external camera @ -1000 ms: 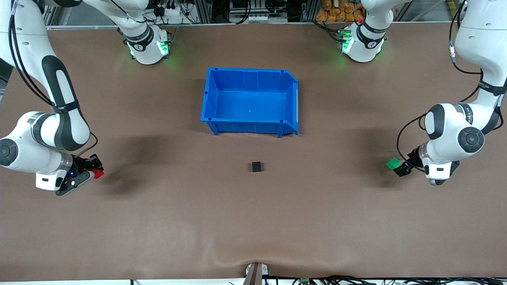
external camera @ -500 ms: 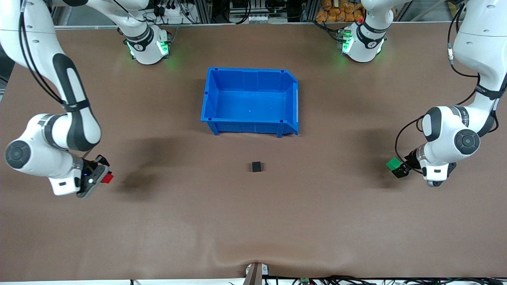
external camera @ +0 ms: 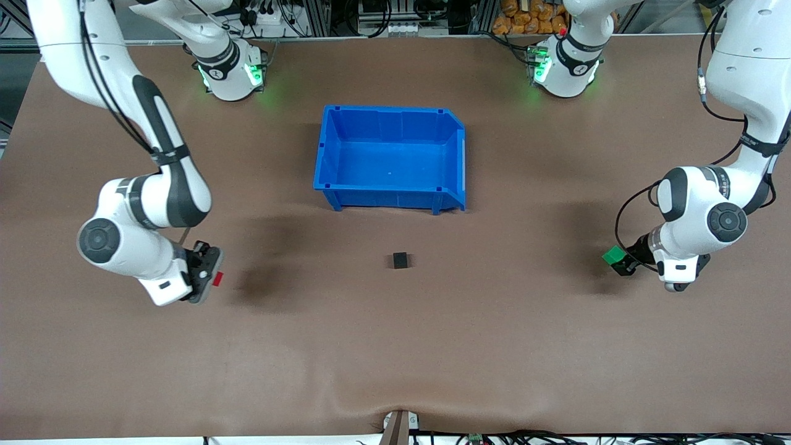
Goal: Attach green and red cubes to black cube
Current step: 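Close the left gripper on the green cube and lift the red cube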
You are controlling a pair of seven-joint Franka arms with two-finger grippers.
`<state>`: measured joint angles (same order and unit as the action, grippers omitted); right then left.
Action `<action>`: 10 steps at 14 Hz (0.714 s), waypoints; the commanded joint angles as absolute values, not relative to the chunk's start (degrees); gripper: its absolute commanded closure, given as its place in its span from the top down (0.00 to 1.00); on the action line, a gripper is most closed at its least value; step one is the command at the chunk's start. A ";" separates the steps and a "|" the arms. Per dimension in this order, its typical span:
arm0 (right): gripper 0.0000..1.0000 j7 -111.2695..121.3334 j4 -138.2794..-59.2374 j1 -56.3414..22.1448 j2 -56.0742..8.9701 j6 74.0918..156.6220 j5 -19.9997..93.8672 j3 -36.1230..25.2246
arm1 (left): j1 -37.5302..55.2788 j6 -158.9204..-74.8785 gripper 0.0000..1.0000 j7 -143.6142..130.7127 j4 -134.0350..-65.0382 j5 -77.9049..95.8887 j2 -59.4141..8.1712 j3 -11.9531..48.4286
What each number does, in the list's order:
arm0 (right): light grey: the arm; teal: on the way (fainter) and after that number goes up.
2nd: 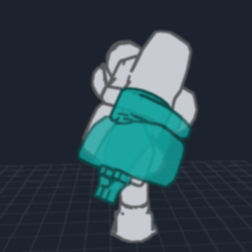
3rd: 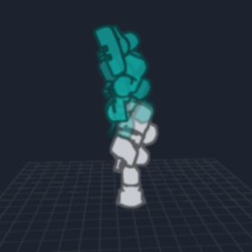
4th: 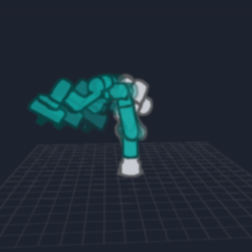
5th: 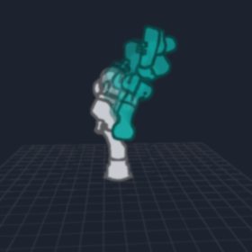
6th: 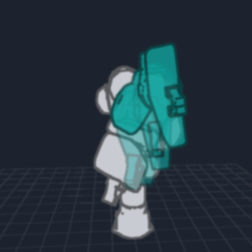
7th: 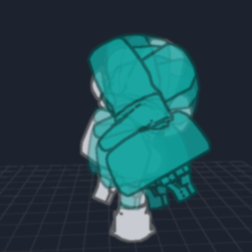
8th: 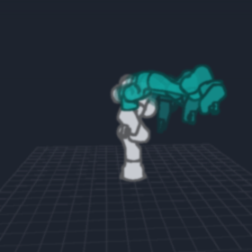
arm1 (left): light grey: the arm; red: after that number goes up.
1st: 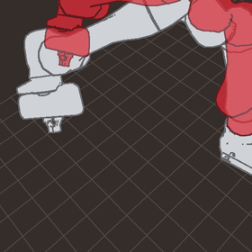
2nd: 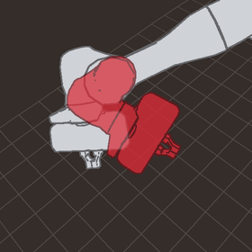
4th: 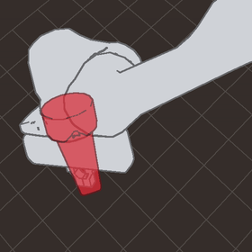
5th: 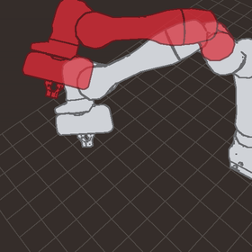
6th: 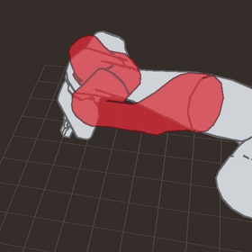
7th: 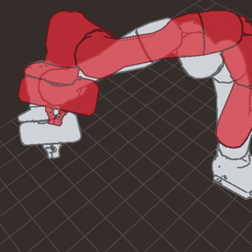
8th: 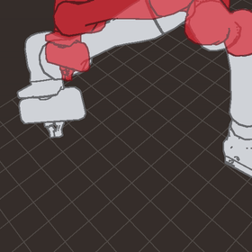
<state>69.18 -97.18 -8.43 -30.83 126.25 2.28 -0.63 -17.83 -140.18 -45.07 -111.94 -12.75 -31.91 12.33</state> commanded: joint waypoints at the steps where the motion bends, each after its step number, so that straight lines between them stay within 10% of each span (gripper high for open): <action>1: 0.00 70.31 -94.32 -13.60 -32.43 125.24 2.64 -0.97 | -17.67 -140.36 0.54 -47.98 -111.71 -13.54 -32.26 12.83; 6: 0.00 70.14 -87.63 -20.90 -38.75 125.24 5.53 -1.05 | -17.23 -140.27 0.52 -49.04 -112.15 -13.62 -32.34 13.01; 10: 0.00 65.84 -85.35 -26.44 -41.21 125.60 5.36 -1.05 | -17.23 -140.27 0.20 -49.04 -112.15 -13.62 -32.52 13.01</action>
